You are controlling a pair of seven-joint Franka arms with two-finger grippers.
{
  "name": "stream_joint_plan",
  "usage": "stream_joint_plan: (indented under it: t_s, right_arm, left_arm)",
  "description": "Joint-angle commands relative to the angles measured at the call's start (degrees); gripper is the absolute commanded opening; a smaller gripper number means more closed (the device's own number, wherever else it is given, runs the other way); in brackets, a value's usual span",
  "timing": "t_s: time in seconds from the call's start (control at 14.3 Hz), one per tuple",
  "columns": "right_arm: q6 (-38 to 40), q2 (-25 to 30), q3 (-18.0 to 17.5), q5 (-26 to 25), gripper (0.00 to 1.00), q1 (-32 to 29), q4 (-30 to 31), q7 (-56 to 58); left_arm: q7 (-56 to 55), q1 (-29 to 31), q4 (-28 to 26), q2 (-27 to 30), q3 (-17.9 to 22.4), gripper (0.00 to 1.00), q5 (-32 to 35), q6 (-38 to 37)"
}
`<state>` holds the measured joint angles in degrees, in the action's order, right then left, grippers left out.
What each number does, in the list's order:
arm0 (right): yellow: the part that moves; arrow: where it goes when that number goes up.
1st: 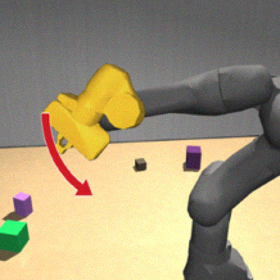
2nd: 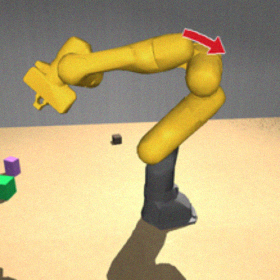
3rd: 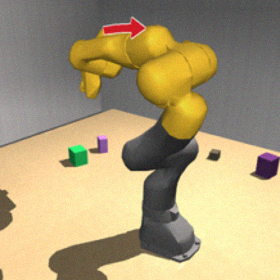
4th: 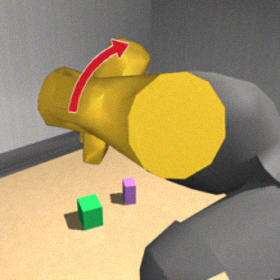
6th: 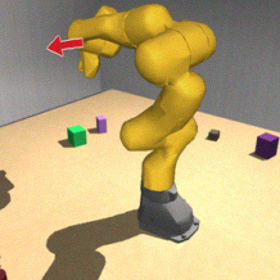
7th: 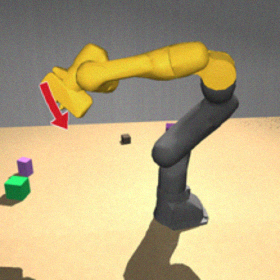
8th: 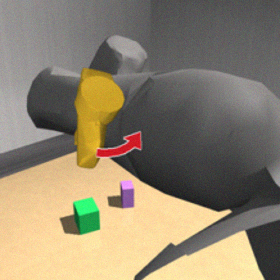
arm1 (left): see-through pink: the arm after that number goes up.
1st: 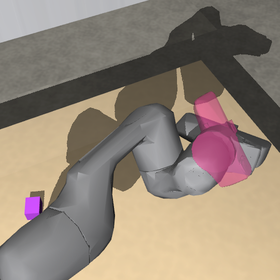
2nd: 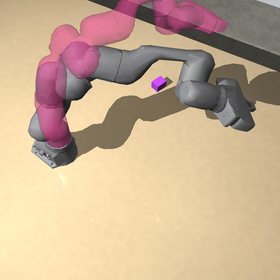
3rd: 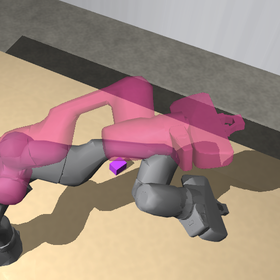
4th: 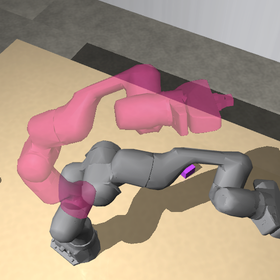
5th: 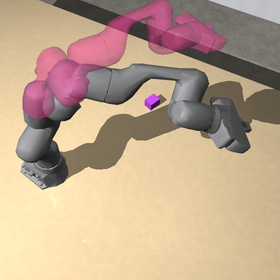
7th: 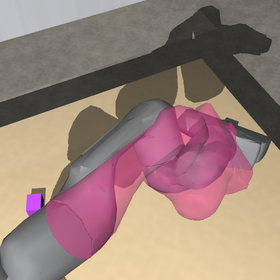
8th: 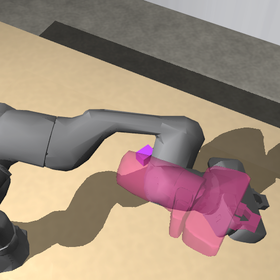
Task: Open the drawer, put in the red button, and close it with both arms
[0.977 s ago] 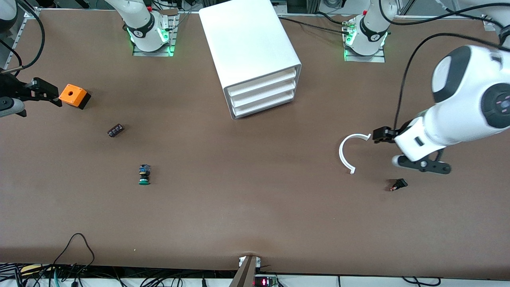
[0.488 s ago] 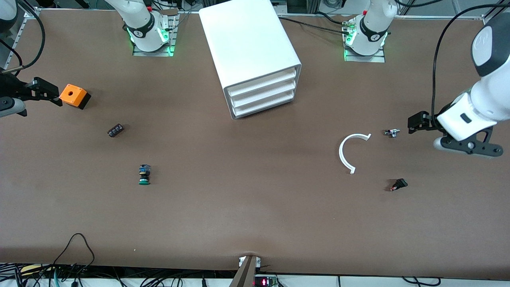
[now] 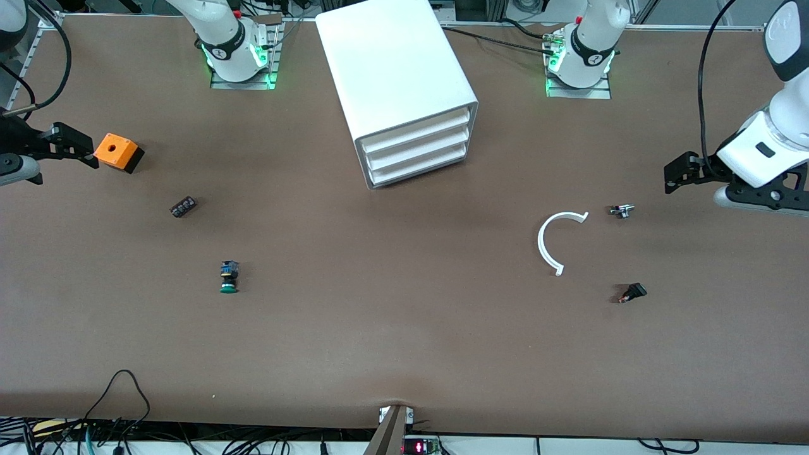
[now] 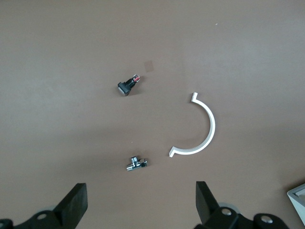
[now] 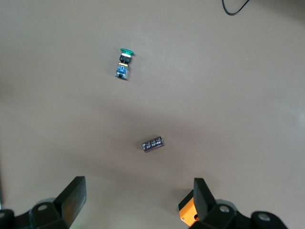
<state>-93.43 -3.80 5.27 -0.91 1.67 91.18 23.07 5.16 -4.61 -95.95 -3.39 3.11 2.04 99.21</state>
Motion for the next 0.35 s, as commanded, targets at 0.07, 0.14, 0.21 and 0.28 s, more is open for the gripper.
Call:
stream_joint_plan:
  t_s: [0.07, 0.14, 0.21, 0.28]
  right_arm:
    - [0.6, 0.5, -0.1, -0.1, 1.0, 0.2, -0.2, -0.3]
    - [0.5, 0.5, -0.1, -0.1, 1.0, 0.2, -0.2, -0.2]
    - [0.6, 0.5, -0.1, -0.1, 1.0, 0.2, -0.2, -0.3]
    - [0.6, 0.5, -0.1, -0.1, 1.0, 0.2, -0.2, -0.3]
  left_arm:
    - [0.9, -0.1, -1.6, 1.0, 0.1, 1.0, -0.8, -0.7]
    - [0.7, -0.1, -1.4, 1.0, 0.0, 1.0, -0.8, -0.9]
    - [0.7, -0.1, -1.3, 1.0, 0.0, 1.0, -0.7, -1.0]
    - [0.7, -0.1, -1.3, 1.0, 0.0, 1.0, -0.7, -1.1]
